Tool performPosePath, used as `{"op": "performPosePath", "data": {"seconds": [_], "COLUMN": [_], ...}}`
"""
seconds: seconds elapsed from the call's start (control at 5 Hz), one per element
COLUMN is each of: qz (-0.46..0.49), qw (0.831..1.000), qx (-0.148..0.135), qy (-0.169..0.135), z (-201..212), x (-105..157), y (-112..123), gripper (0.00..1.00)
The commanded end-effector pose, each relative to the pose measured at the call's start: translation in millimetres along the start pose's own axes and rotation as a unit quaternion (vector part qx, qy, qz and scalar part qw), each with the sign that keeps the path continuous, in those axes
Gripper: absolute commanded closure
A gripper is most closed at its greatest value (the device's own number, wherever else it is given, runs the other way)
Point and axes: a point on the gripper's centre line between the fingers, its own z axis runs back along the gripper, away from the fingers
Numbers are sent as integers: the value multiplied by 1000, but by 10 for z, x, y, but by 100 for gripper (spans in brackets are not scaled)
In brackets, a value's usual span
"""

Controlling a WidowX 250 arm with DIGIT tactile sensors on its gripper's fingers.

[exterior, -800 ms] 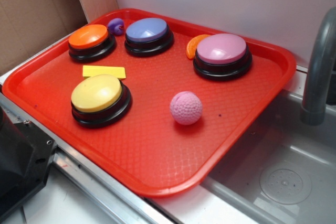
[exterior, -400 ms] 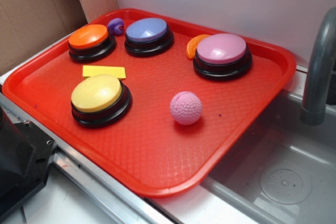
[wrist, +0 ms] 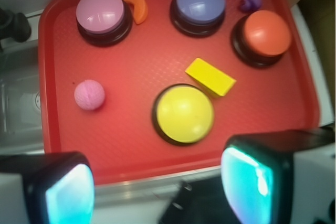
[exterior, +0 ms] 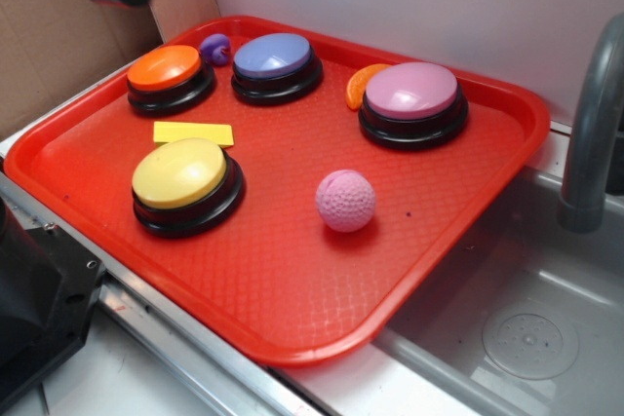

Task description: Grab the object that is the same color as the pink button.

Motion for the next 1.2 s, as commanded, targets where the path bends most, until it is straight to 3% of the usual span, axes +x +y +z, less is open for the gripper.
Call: {"op": "performPosePath", "data": {"seconds": [0.0, 0.4, 0.6, 1.0], "qz": [27, 14, 10, 6], "qw": [999, 1000, 1000, 1000], "qx": [-13, 1, 12, 2], "qy": [-35, -21, -9, 8], "z": [-599, -1228, -1444, -1663], "x": [241, 382, 426, 445], "y": [-412, -747, -825, -869], "gripper": [0, 0, 0, 0]}}
